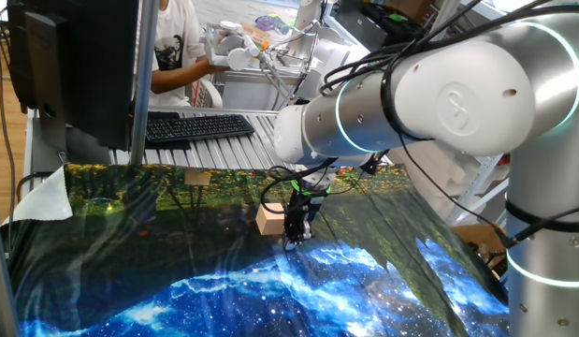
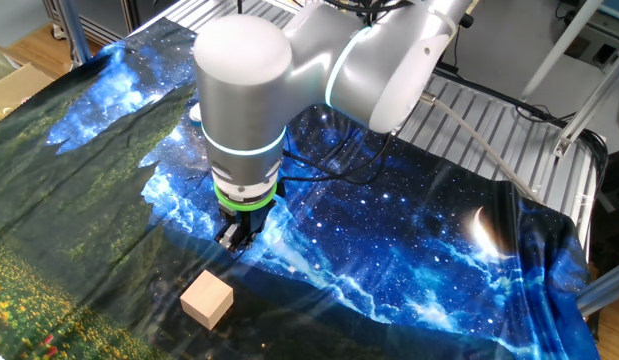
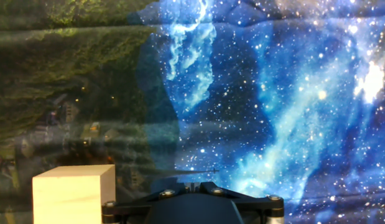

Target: Approach and touch the side of the small block

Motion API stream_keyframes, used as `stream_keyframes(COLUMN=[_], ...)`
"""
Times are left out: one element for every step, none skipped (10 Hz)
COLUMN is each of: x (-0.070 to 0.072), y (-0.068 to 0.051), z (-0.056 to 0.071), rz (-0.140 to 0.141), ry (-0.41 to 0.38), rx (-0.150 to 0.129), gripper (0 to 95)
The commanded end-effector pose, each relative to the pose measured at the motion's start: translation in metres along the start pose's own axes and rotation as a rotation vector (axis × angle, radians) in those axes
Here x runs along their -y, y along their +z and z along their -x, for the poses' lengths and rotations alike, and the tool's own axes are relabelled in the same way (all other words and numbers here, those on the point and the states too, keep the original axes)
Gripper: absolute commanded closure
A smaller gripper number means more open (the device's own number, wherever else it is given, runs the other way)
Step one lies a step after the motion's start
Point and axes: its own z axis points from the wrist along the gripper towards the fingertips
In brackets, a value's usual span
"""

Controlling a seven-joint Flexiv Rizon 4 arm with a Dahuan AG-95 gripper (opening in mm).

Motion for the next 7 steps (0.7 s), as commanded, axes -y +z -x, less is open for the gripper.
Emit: stream_keyframes(x=[-0.0016, -0.002, -0.003, -0.0044, -0.0067, -0.0088, -0.0107], y=[0.0013, 0.0017, 0.002, 0.0023, 0.0031, 0.0031, 0.0032], z=[-0.0002, -0.0004, -0.0007, -0.0011, -0.0017, -0.0021, -0.0026], rz=[0.003, 0.003, 0.005, 0.004, 0.002, 0.002, 0.002], ry=[-0.003, -0.003, 0.0, 0.004, 0.002, 0.0, 0.0], rx=[-0.003, -0.002, -0.003, -0.004, -0.004, -0.004, -0.004], gripper=[95.0, 95.0, 95.0, 95.0, 95.0, 95.0, 95.0])
